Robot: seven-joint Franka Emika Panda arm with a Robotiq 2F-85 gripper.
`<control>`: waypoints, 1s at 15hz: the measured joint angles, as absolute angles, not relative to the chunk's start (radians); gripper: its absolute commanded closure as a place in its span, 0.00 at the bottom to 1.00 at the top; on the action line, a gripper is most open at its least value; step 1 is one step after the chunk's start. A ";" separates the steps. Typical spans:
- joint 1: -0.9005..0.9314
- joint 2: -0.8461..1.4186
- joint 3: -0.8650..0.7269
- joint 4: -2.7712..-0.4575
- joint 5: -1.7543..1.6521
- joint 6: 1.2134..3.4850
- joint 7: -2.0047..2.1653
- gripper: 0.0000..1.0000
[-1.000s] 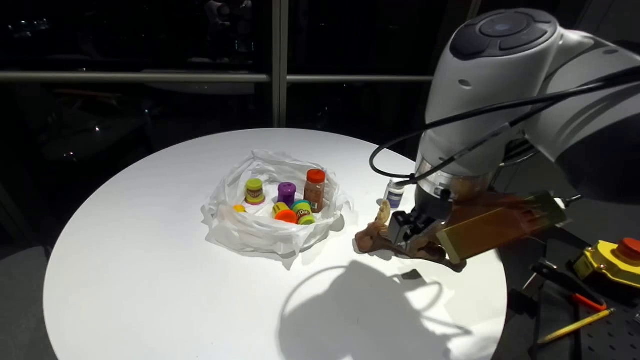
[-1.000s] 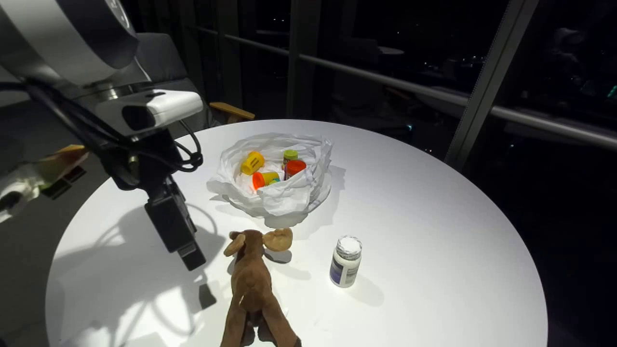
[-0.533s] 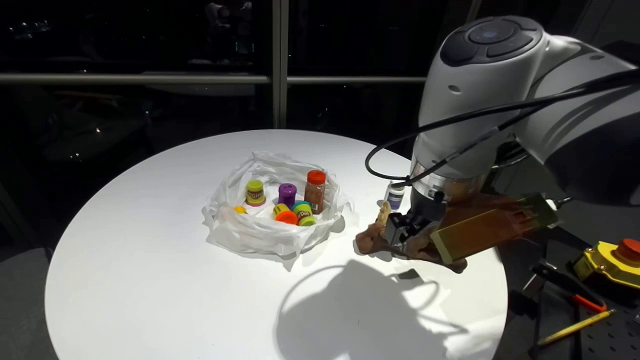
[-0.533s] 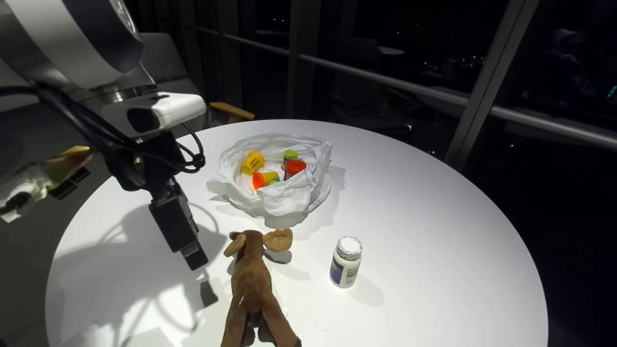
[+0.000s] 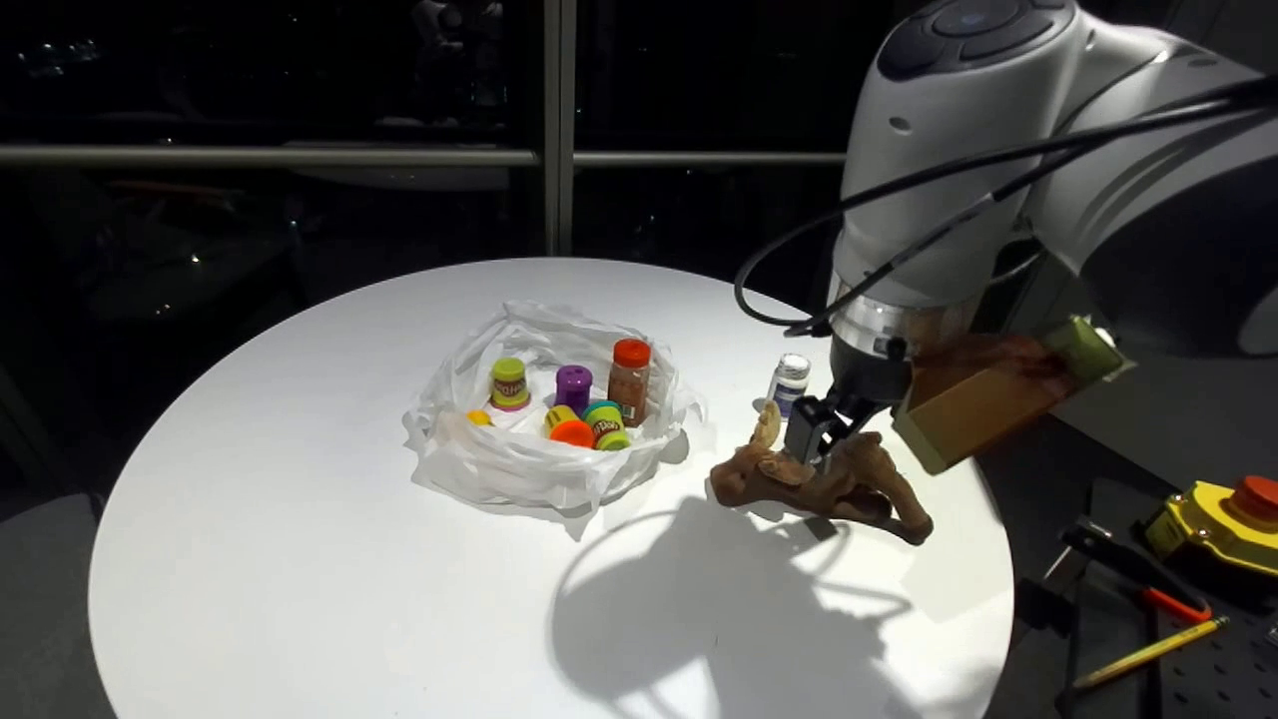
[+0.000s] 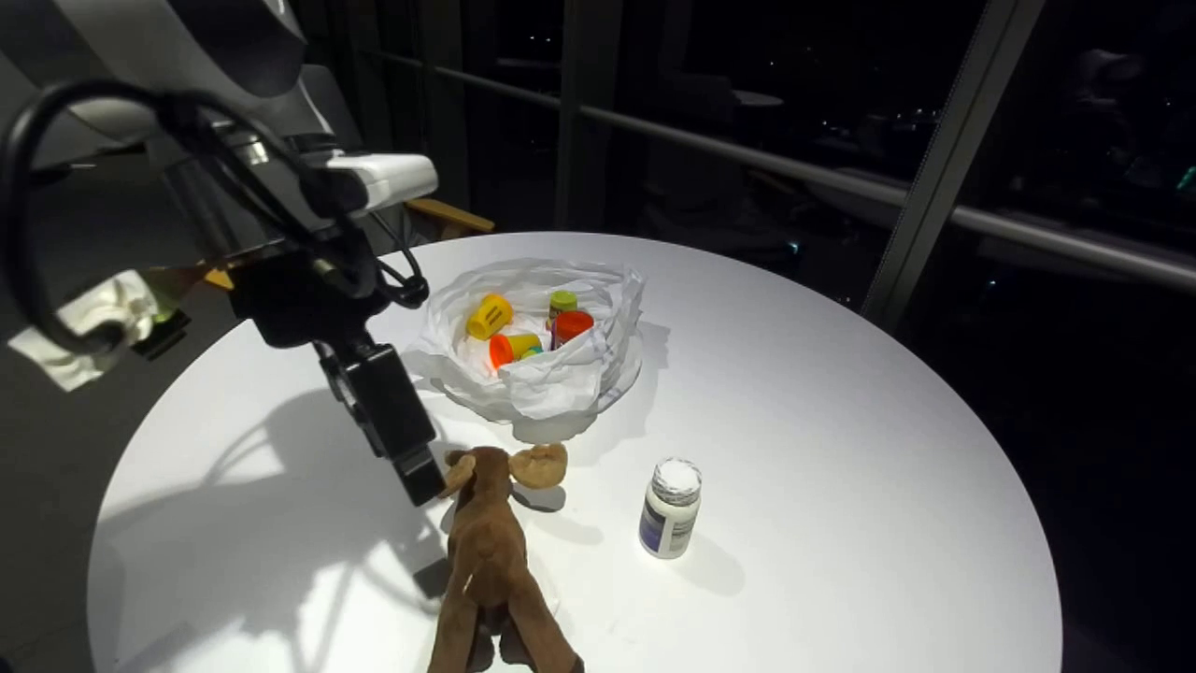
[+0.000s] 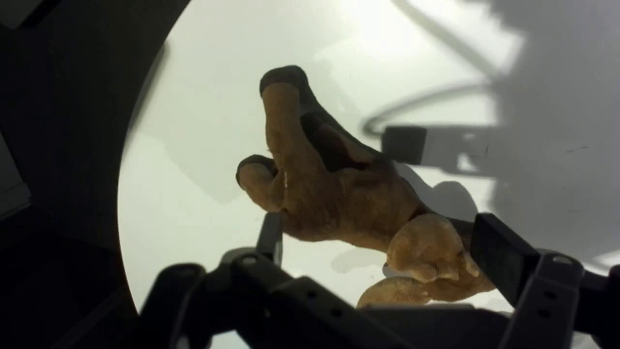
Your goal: Pick up all the objects on the table and put them on the plastic
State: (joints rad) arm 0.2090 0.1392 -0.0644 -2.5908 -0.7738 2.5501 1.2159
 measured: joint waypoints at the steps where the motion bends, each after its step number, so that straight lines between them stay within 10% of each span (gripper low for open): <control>1: 0.196 0.119 -0.068 -2.587 -0.768 2.549 1.149 0.00; 15: -0.030 0.163 -0.089 -2.452 -0.547 2.672 0.422 0.00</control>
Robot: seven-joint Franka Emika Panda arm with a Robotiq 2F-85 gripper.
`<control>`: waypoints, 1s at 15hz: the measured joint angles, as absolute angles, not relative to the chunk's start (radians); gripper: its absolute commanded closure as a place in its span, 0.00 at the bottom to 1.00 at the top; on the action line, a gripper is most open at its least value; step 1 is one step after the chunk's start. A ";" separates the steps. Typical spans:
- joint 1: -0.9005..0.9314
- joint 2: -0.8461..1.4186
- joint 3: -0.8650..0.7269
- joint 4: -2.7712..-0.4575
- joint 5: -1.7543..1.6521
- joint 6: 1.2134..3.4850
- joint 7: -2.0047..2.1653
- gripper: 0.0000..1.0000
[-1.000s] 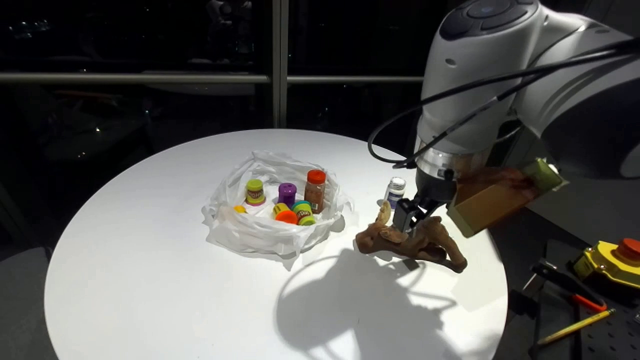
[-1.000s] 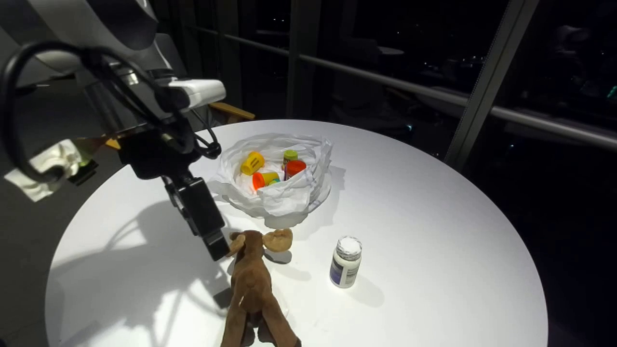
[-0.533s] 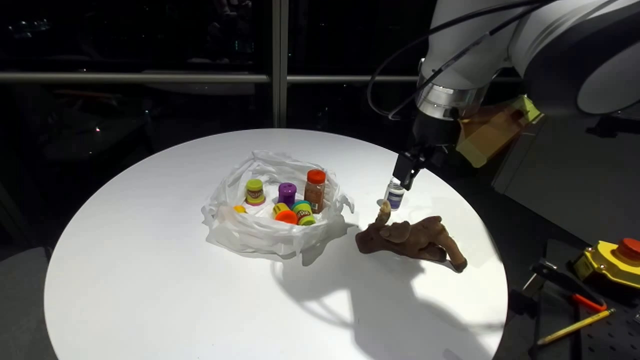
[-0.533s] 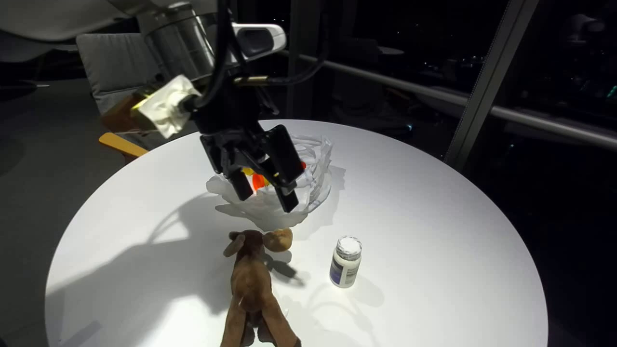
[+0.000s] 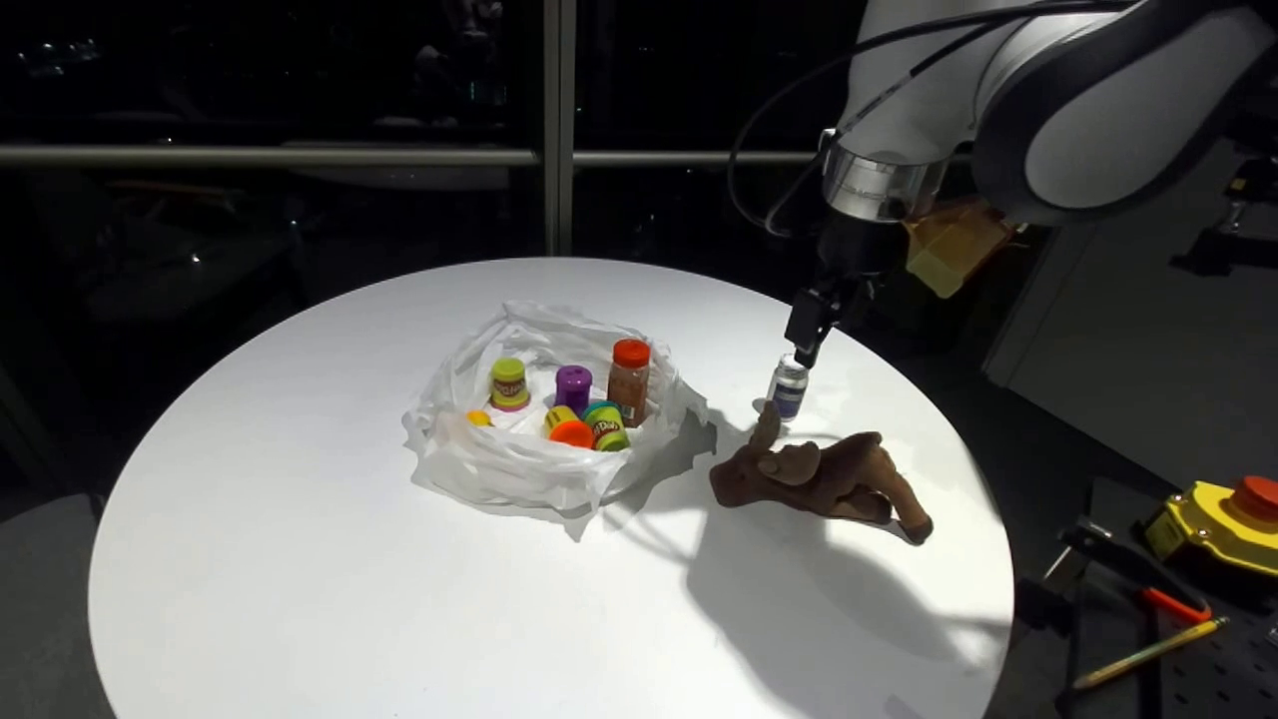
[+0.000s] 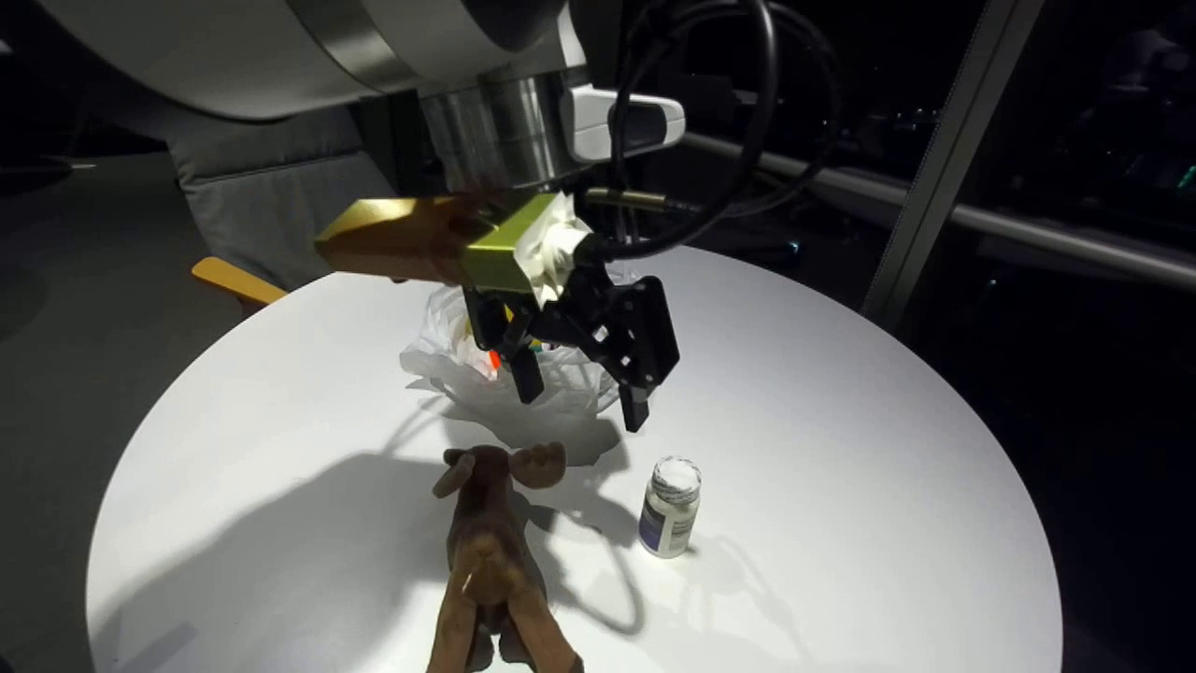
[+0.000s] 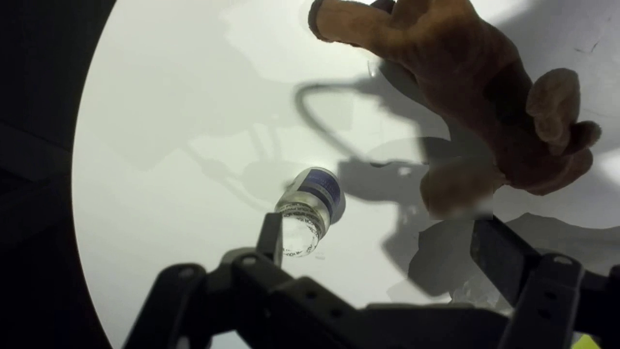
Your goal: Pick up all the objects on the table and put them on the plastic
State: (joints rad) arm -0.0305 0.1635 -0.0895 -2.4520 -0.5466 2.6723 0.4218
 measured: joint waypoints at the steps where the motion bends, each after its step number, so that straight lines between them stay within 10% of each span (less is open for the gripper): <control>1: -0.032 0.181 -0.093 -2.440 -0.520 2.672 0.398 0.00; 15: -0.042 0.426 -0.158 -2.232 -0.278 2.656 0.269 0.00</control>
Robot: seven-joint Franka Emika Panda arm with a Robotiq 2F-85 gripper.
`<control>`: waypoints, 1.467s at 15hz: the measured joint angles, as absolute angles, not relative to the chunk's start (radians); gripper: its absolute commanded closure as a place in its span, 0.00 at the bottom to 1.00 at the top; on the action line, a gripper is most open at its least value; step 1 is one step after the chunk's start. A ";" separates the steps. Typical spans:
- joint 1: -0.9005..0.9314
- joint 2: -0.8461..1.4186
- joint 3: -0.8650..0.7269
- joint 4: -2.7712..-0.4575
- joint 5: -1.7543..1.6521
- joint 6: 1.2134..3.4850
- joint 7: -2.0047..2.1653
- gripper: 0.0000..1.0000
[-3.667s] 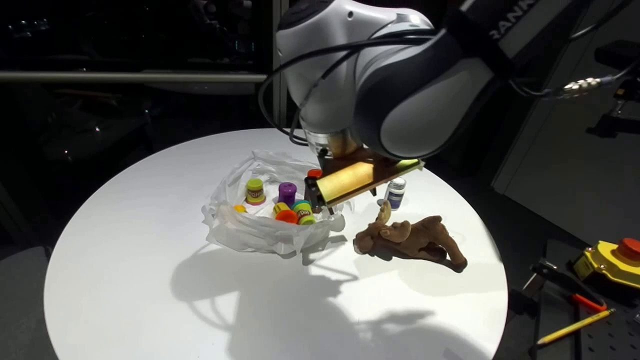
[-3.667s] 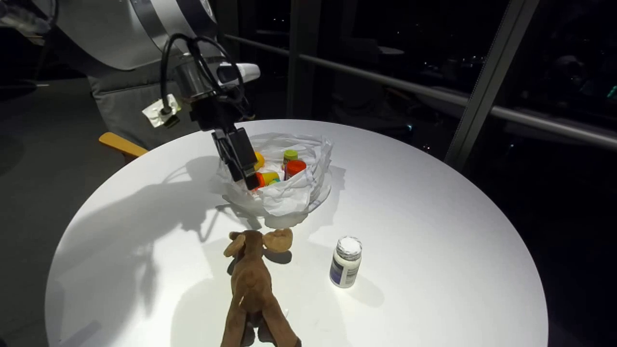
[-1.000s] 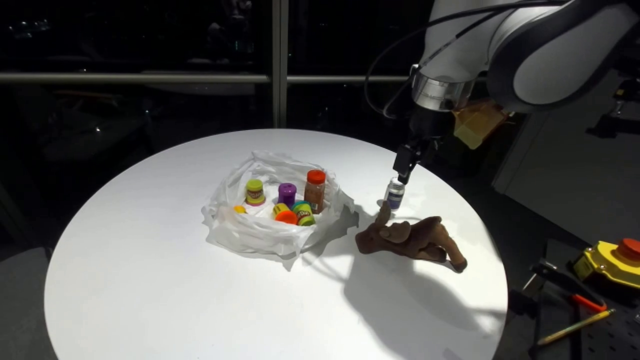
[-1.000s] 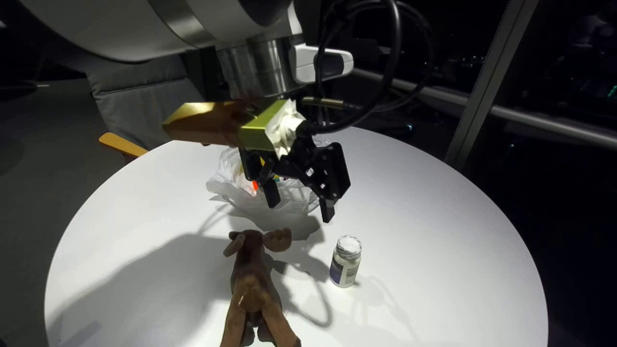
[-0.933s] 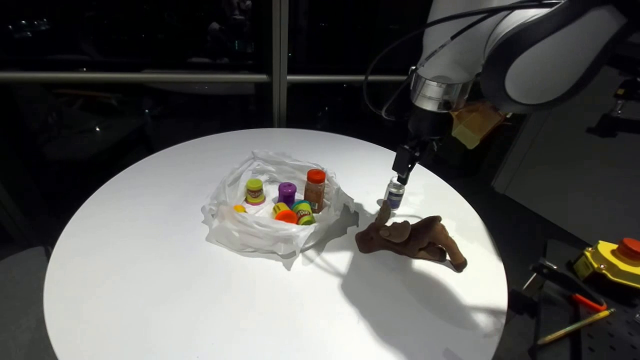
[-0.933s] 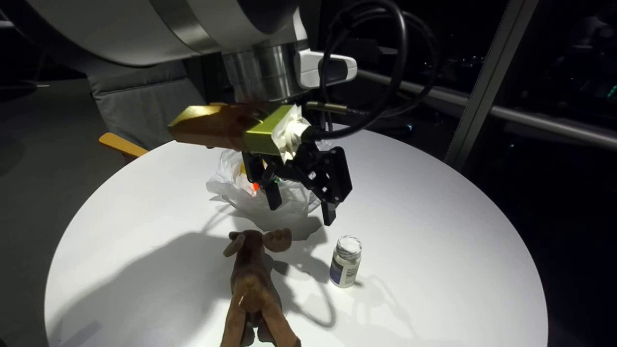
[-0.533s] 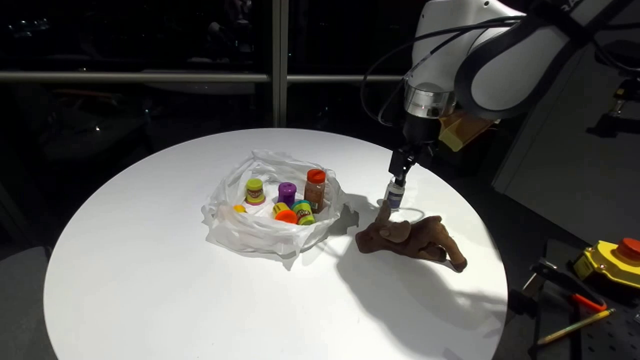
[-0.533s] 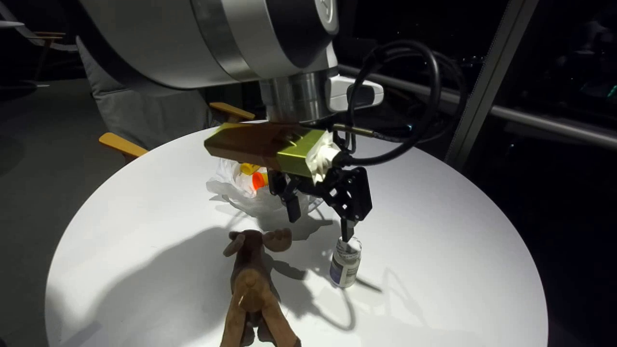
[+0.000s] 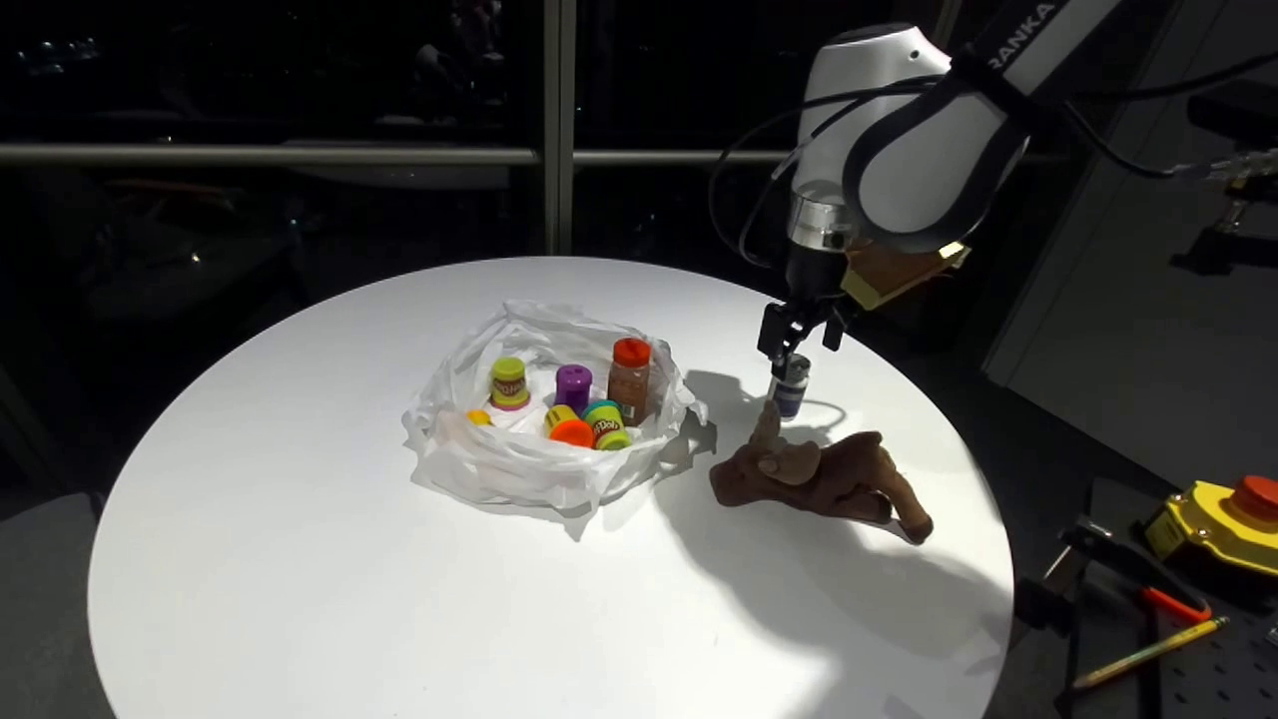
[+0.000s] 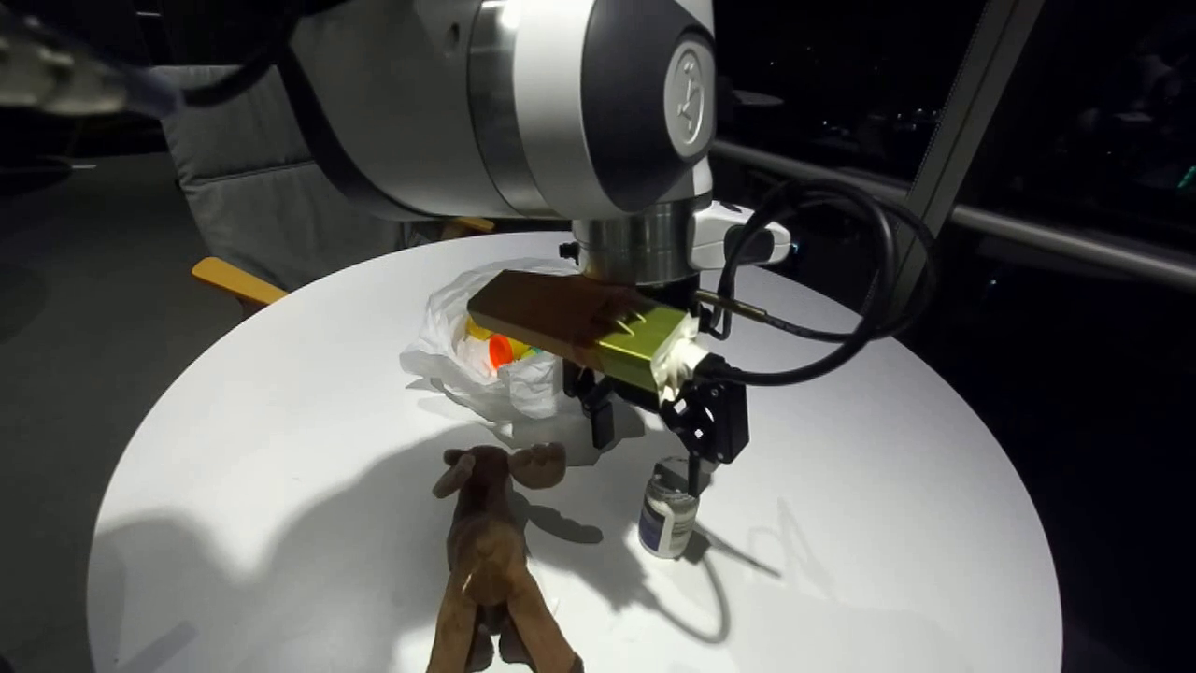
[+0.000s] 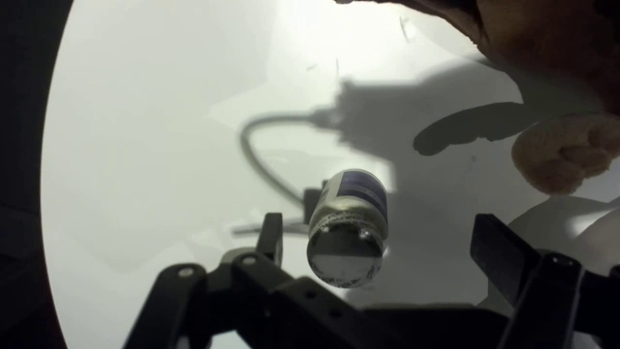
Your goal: Pick up all the objects on the table and put them on the plastic
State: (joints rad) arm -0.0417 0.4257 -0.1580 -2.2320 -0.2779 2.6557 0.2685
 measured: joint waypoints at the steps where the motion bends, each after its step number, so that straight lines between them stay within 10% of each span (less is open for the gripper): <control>1: -0.045 0.440 -0.159 -2.217 -0.259 2.652 0.256 0.00; 5: -0.054 0.482 -0.163 -2.164 -0.217 2.618 0.232 0.00; 13: -0.069 0.539 -0.165 -2.095 -0.184 2.560 0.212 0.73; 22: -0.063 0.544 -0.165 -2.061 -0.181 2.516 0.193 0.77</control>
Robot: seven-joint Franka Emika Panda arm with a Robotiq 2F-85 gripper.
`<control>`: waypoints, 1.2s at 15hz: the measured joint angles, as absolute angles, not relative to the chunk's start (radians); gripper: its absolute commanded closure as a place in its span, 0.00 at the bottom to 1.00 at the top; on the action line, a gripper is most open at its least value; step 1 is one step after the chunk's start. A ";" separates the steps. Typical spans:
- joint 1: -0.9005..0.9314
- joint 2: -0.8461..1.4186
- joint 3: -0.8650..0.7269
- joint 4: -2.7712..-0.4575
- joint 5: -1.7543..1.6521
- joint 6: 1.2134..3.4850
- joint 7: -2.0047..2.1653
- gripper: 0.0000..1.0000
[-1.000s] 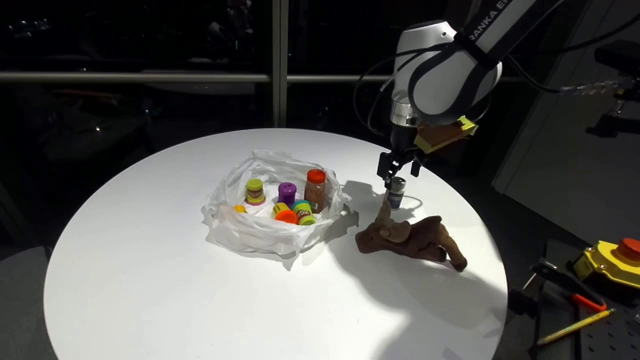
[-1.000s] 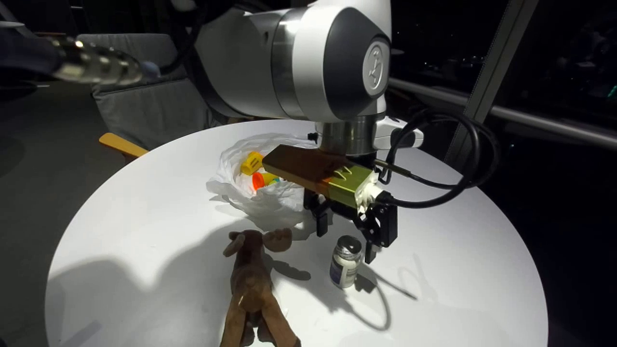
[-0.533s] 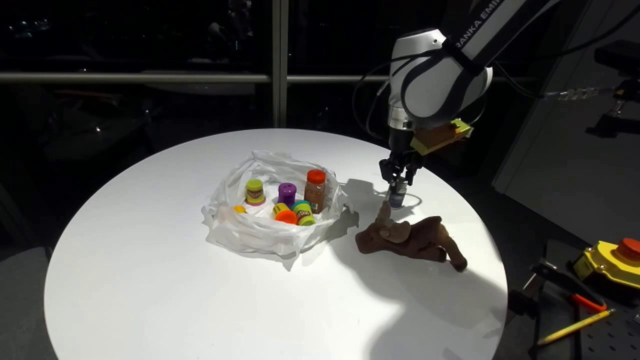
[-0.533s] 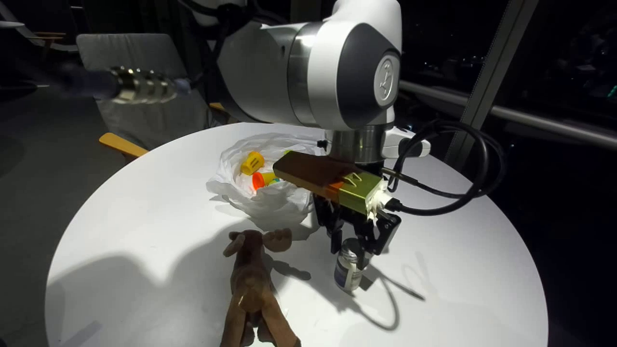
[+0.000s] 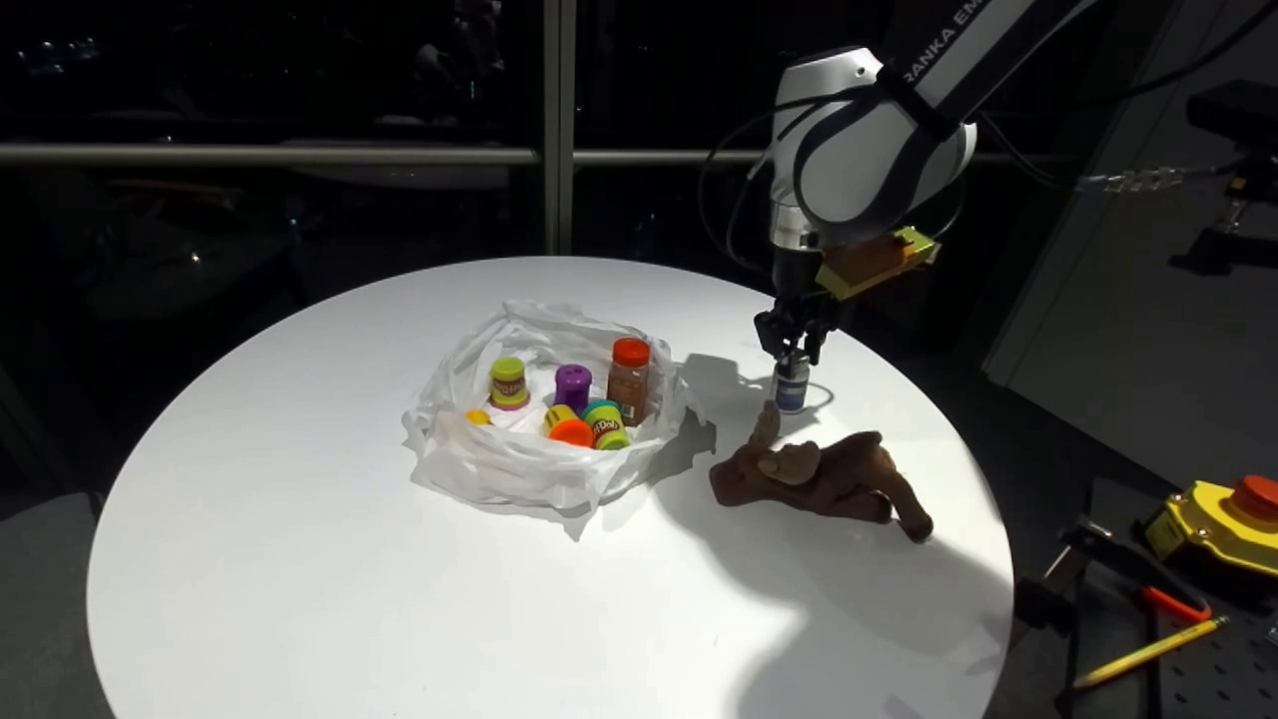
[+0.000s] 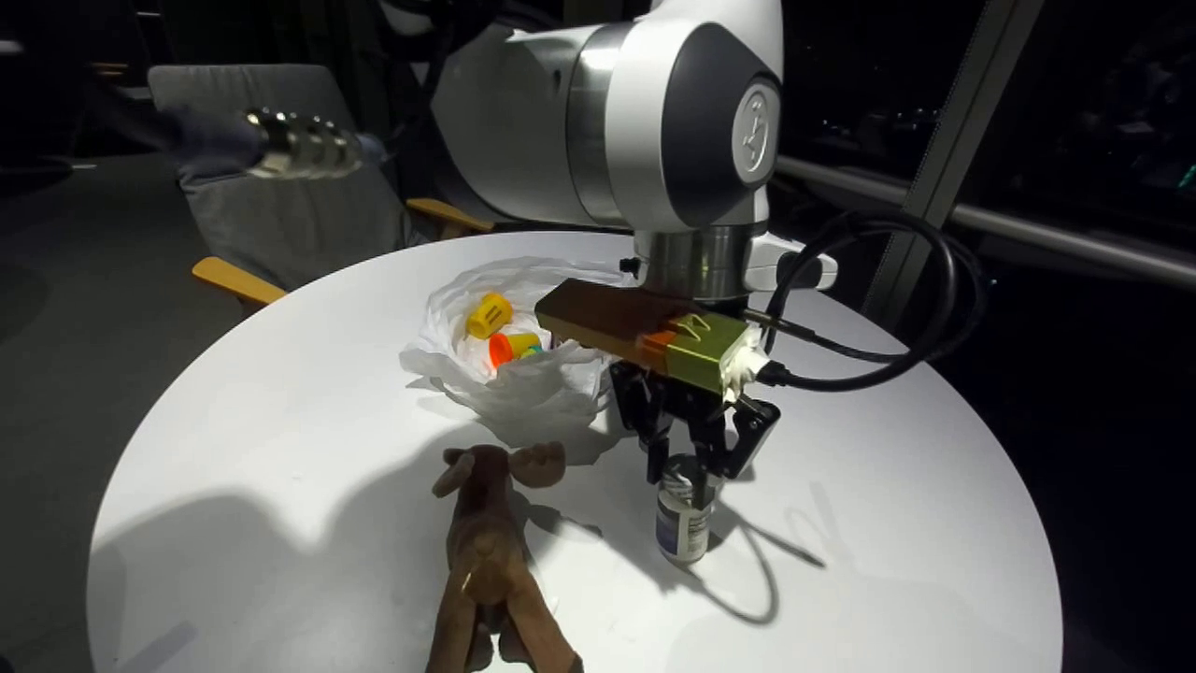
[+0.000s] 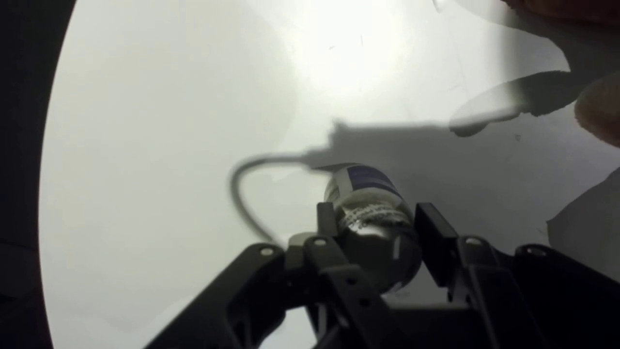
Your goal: Pick up all the objects on the table and put them on the plastic
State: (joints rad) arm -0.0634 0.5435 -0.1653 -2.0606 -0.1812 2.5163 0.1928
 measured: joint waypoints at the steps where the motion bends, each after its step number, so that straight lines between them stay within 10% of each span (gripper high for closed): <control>1: -0.053 0.536 -0.168 -2.061 -0.187 2.500 0.198 0.77; 18: 0.174 0.287 -0.038 -1.933 -0.405 2.256 0.434 0.80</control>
State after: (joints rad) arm 0.1741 0.2873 -0.0378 -1.9325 -0.4050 2.2561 0.4342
